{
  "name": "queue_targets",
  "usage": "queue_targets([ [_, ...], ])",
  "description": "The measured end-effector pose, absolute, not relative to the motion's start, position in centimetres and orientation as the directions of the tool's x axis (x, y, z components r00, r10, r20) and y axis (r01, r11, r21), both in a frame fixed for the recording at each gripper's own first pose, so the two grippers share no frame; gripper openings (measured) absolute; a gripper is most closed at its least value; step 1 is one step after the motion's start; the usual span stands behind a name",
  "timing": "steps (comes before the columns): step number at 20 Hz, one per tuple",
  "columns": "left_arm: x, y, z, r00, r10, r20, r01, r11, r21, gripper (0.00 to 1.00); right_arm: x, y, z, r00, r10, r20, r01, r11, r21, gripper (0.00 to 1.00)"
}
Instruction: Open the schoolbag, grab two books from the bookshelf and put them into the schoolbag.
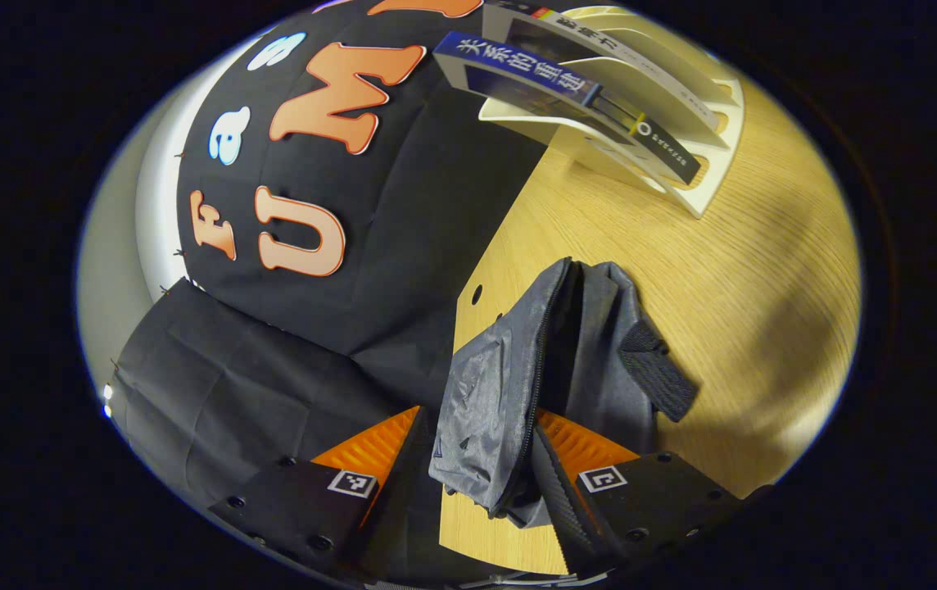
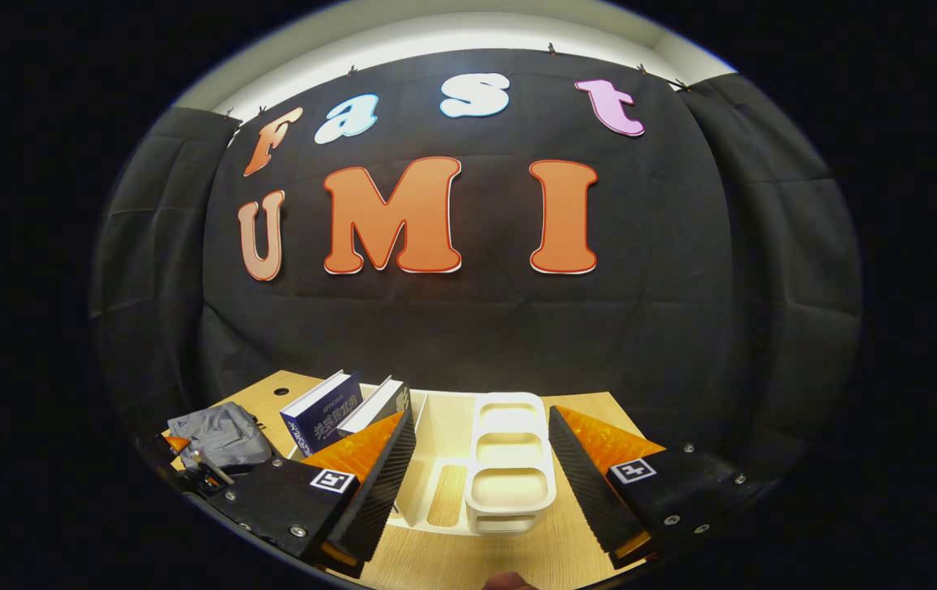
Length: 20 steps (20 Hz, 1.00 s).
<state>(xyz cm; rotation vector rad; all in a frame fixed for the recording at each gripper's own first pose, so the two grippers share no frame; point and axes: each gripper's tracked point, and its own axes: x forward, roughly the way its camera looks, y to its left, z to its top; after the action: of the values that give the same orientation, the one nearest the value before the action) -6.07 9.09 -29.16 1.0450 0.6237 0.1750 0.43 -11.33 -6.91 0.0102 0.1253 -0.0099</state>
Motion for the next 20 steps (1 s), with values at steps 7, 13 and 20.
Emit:
queue_targets([
  [7,-2.4,12.7,-29.3,0.803,0.298,-0.516,0.23,0.644,0.73,0.34,2.1,-4.2,-4.6,0.992,-0.035,-0.12,0.031,0.999,-0.035,0.97],
  [13,-0.9,14.2,-27.7,0.786,0.104,-0.609,0.337,0.754,0.563,0.2,4.9,1.3,-3.8,0.982,-0.079,-0.174,0.066,0.994,-0.084,0.97],
  [20,-0.1,15.4,-25.6,0.693,-0.112,-0.712,0.507,0.778,0.371,0.12,7.4,5.4,-4.4,0.948,-0.117,-0.295,0.081,0.988,-0.129,0.97],
])
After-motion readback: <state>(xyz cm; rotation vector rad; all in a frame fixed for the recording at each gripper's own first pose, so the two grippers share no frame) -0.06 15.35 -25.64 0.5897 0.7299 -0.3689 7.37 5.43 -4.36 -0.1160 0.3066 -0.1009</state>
